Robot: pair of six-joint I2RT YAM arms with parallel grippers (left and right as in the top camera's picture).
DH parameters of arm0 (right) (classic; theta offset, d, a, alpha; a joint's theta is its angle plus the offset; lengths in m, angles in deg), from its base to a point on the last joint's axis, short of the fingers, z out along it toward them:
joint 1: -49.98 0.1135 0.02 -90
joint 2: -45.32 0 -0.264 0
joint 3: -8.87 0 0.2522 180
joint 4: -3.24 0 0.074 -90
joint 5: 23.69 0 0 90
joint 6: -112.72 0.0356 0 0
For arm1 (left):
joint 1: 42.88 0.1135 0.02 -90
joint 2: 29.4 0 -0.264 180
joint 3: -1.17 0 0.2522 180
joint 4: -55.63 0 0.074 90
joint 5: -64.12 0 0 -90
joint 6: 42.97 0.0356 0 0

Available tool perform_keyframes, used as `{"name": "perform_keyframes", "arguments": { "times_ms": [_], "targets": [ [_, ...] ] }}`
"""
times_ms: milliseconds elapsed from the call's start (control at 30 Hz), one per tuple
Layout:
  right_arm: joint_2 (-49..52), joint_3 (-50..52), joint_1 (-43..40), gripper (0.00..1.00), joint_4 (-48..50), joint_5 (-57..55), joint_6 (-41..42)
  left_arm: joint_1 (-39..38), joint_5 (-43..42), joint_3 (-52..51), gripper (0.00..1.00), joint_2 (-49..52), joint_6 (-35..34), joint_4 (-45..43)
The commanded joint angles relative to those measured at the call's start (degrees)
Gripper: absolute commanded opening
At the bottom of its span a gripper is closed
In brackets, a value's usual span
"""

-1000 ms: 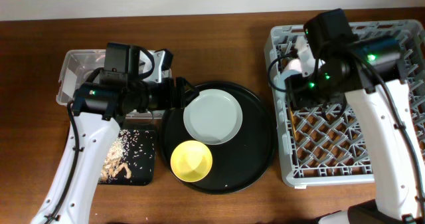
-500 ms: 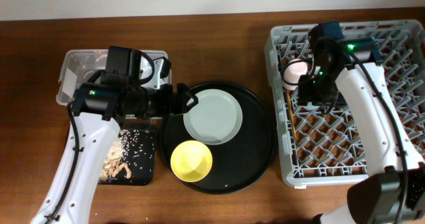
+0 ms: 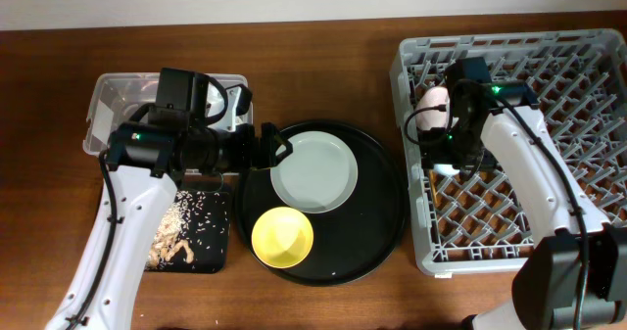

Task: Sort waste into correct bins and load items into the dishwasher rack
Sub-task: 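Place the blue cup upside down in the rack with the right gripper, then move the right gripper to the yellow bowl on the round tray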

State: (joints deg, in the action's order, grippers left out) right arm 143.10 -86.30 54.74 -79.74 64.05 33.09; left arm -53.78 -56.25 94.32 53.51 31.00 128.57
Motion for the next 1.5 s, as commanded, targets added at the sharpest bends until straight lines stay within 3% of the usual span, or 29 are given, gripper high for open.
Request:
{"name": "perform_keyframes", "arguments": {
  "times_ms": [0,200,300,333,433,700,867,1067,1167,1233,1300,1467],
  "targets": [
    [0.00,-0.11,-0.02,0.90,0.02,0.17,0.20,0.20,0.24,-0.13,0.99,-0.11,0.50,0.07],
    [-0.02,-6.25,0.02,0.90,-4.39,1.36,0.09,0.20,2.19,-0.13,0.99,-0.17,0.50,0.07],
    [-0.15,-11.32,0.20,0.85,-9.11,11.47,-5.90,0.85,6.88,-0.11,0.99,-0.90,0.50,0.07],
    [-0.42,-13.11,0.85,0.81,-11.72,19.71,-10.86,1.44,9.11,-0.11,0.99,-1.55,0.48,0.07],
    [-0.92,-13.68,5.64,0.76,-15.12,31.85,-19.34,5.03,16.11,-0.11,0.99,-3.91,0.26,-0.09],
    [-0.92,-10.67,26.14,0.78,-10.73,33.55,-18.45,20.48,34.53,-0.11,0.99,-9.57,-6.49,3.91],
    [-0.87,-9.94,40.83,0.78,-1.75,26.67,-10.69,29.16,34.51,-0.11,0.99,-9.97,-6.45,5.20],
    [-0.87,-4.61,53.05,0.76,8.83,8.76,4.13,29.92,34.51,-0.11,0.99,-9.97,-6.45,5.20],
    [-0.87,-0.17,55.93,0.70,16.15,8.59,4.07,29.92,34.51,-0.13,0.99,-9.88,-6.45,5.25],
    [-0.87,3.82,57.05,0.59,21.90,8.33,4.09,29.92,34.49,-0.11,0.99,-9.88,-6.45,5.29],
    [-0.87,7.89,57.51,0.57,27.41,8.04,4.09,29.92,34.49,-0.13,0.99,-9.88,-6.45,5.44],
    [-0.87,17.38,57.51,0.36,41.75,8.00,4.09,29.92,34.49,-0.11,0.99,-9.88,-6.45,5.66]
  ]
}}
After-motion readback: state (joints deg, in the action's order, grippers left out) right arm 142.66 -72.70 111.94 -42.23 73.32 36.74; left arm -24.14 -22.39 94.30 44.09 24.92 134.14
